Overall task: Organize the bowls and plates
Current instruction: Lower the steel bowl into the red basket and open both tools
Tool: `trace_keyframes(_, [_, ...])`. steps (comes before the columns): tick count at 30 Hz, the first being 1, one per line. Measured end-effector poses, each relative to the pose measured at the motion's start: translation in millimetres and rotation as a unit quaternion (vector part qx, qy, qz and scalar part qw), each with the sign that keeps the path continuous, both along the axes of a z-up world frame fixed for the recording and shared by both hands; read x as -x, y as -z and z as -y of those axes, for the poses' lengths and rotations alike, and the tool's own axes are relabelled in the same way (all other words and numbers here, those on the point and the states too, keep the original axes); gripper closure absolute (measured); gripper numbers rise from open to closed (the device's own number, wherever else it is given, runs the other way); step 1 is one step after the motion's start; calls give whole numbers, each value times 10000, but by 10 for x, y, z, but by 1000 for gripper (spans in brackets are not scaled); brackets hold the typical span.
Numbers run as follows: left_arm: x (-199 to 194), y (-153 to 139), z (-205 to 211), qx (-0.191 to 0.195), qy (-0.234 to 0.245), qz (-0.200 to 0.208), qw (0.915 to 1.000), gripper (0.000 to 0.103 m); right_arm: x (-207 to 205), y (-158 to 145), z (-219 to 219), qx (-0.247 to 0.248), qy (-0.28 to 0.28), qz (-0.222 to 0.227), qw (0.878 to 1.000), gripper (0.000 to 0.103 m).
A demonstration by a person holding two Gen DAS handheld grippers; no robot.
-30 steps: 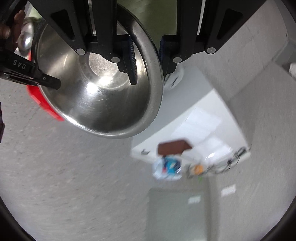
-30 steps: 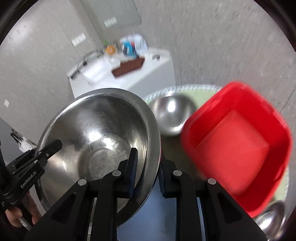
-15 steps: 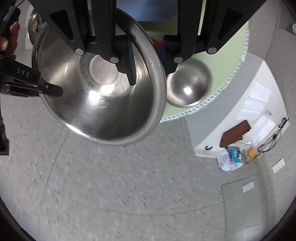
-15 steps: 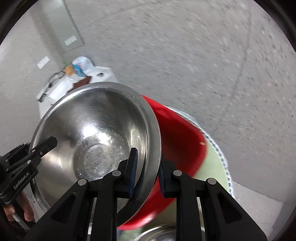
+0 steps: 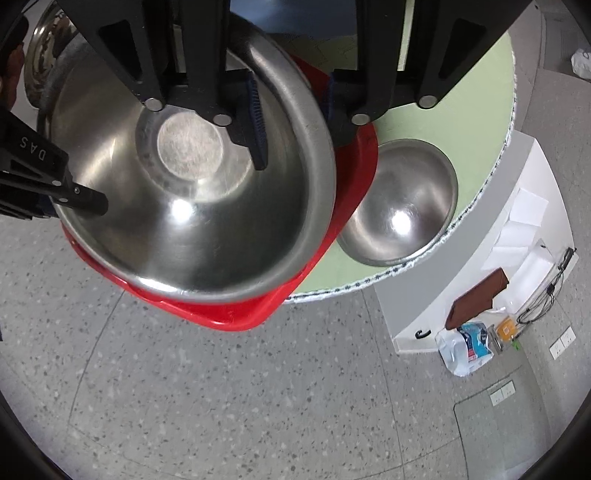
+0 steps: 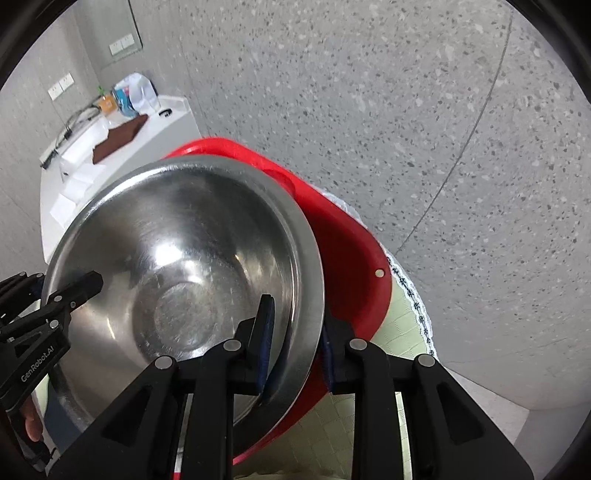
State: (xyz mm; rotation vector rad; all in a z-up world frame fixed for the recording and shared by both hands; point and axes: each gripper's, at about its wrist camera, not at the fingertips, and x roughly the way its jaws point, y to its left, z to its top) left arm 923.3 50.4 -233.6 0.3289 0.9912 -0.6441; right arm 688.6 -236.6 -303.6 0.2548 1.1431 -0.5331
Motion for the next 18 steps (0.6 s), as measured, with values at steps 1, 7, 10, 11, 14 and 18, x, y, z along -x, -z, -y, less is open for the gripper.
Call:
trace_keyframes(1, [-161, 19, 68, 40, 11, -77, 10000, 74, 0, 8, -5, -2, 11, 9, 10000, 78])
trace_keyframes(7, [125, -150, -13, 439, 222, 101, 9987, 27, 36, -102, -93, 4, -9, 306, 9995, 41])
trace_keyframes(10, [146, -241, -140, 537, 261, 258, 9979, 19, 129, -280, -151, 107, 111, 502, 9986, 32])
trace_keyframes(11, [221, -291, -208, 537, 253, 289, 9978, 19, 182, -351, -179, 131, 165, 570, 9982, 32])
trace_keyframes(14, [257, -376, -449, 532, 183, 500, 9972, 14, 368, -550, -333, 130, 336, 641, 9973, 32])
trace_keyframes(18, [193, -363, -916, 558, 45, 539, 9970, 9, 708, -696, -756, -337, 325, 847, 9953, 31])
